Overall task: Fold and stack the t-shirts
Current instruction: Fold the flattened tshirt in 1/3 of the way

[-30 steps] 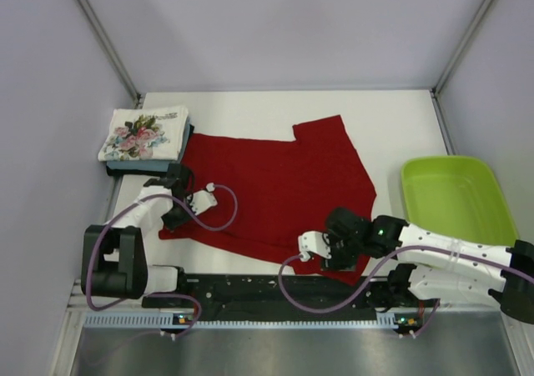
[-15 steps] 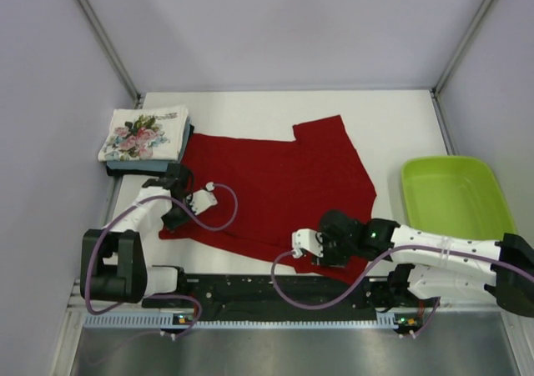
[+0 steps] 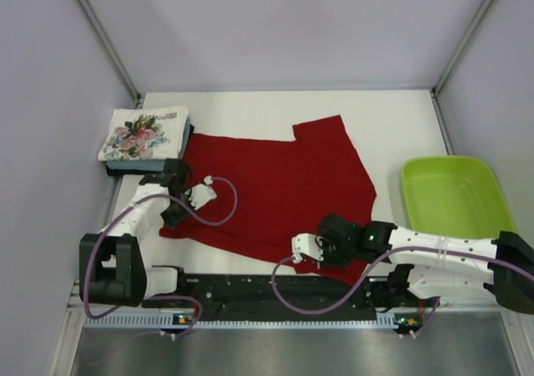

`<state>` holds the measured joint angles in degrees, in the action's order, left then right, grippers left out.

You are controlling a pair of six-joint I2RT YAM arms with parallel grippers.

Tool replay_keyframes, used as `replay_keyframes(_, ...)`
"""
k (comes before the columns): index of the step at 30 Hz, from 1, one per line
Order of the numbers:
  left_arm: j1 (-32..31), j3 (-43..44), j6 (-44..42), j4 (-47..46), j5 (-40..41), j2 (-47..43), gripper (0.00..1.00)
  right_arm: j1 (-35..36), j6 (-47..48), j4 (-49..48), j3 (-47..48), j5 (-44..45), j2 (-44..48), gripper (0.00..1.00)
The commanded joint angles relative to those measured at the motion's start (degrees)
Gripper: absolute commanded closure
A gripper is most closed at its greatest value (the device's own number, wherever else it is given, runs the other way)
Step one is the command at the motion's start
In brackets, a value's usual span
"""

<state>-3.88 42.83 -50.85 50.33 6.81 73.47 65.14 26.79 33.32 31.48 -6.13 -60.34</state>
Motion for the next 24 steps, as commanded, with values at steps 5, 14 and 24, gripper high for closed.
replay_keyframes(5,0.2,11.2,6.0,0.7,-4.1,-1.3,1.00,-6.9,-0.1,-4.7,2.2,10.7,4.5,1.00)
replay_keyframes(14,0.2,16.6,7.2,-5.9,-1.6,2.2,1.00,-15.3,4.9,-5.5,7.3,13.7,4.5,1.00)
replay_keyframes(24,0.3,10.4,5.1,-4.1,0.0,-0.7,1.00,-20.2,8.4,5.5,8.5,6.9,12.6,1.00)
